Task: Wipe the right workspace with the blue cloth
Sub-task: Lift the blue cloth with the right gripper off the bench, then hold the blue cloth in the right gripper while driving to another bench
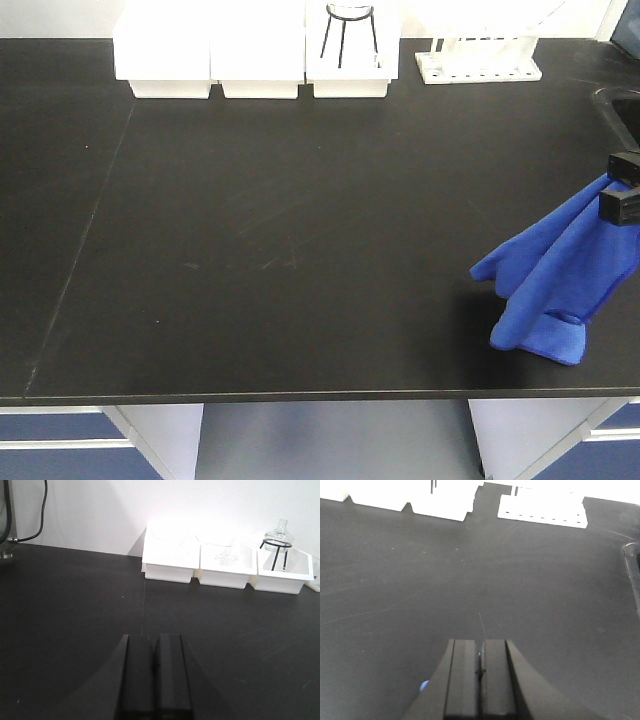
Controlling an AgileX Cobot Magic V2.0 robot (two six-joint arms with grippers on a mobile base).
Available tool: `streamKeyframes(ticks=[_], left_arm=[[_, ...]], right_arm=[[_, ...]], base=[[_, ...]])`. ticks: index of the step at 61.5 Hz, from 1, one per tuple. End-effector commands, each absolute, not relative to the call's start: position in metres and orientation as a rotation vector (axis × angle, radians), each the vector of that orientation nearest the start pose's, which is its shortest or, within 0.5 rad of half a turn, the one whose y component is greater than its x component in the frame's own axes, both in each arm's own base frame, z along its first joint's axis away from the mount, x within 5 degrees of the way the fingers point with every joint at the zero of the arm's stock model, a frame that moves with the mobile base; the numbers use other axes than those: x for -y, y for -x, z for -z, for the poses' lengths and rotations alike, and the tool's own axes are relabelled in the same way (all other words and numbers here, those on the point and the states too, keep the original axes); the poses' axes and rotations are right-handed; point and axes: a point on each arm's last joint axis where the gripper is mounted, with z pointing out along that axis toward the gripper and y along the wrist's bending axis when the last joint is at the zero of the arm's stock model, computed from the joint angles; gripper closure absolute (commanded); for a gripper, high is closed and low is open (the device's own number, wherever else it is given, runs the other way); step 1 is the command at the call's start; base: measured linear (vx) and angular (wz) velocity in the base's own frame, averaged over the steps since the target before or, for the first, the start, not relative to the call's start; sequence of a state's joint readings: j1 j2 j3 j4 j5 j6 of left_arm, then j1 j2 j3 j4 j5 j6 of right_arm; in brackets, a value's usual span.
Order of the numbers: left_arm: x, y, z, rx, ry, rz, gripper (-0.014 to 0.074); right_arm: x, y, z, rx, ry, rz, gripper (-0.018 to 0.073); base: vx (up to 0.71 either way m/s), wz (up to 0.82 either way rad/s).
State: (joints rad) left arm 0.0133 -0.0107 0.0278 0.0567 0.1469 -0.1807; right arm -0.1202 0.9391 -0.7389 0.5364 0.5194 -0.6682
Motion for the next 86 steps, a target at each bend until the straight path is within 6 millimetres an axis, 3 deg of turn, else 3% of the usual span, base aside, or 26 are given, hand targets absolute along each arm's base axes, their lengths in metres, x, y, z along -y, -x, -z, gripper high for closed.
streamKeyframes(ticks=[1,44,86], left_arm=[[-0.001,-0.0569,-0.1888,-1.578,0.122,0.096,0.0602],[-0.001,-0.0569,-0.1888,-1.578,0.122,0.096,0.0602],[-0.001,-0.0569,-0.1888,-1.578,0.122,0.096,0.0602]], right_arm=[[0.0016,-0.1927,-0.3354,-2.022,0.196,-0.062,0.0561],[0.0016,-0.1927,-0.3354,-2.022,0.196,-0.062,0.0559],[0.0016,-0.1927,-0.3354,-2.022,0.196,-0.062,0.0559]], base=[[0.0,0.0],[-0.04,0.01],[-0.24,0.06]])
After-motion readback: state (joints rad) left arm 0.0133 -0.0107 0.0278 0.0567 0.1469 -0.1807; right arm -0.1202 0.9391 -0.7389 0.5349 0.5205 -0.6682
